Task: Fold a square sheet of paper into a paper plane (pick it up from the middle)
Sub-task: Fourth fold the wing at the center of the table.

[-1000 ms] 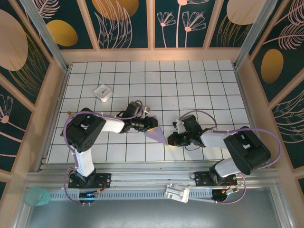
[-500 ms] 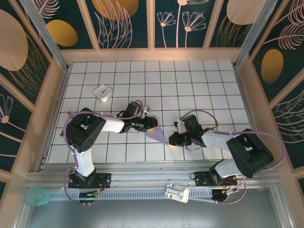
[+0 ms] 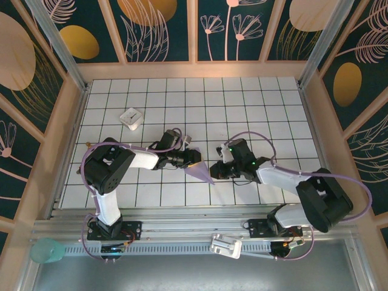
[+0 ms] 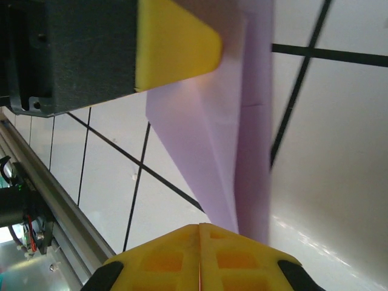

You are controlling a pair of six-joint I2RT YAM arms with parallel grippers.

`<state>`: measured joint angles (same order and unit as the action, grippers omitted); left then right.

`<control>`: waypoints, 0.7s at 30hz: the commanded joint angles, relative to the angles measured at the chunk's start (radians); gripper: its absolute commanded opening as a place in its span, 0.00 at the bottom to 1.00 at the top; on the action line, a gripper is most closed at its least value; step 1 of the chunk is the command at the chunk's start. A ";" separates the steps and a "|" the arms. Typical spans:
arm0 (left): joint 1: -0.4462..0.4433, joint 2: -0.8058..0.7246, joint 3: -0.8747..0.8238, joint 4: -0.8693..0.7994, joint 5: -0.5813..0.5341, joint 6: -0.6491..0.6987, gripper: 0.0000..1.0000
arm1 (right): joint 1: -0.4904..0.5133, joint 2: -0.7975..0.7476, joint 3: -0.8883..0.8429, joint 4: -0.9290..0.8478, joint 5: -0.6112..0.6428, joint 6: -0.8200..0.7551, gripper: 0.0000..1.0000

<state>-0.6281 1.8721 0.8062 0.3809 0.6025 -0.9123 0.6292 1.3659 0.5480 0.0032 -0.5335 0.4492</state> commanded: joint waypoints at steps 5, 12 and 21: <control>0.012 0.032 0.003 -0.047 -0.020 0.029 0.37 | 0.036 0.114 0.072 0.057 -0.029 0.014 0.07; 0.013 0.032 0.004 -0.049 -0.020 0.029 0.37 | 0.031 0.163 0.057 0.024 -0.008 -0.009 0.06; 0.012 0.034 0.002 -0.047 -0.017 0.029 0.37 | 0.015 0.170 0.019 0.015 -0.002 -0.023 0.06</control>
<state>-0.6270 1.8729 0.8062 0.3813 0.6056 -0.9119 0.6514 1.5215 0.5861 0.0364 -0.5465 0.4503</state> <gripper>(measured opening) 0.374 0.059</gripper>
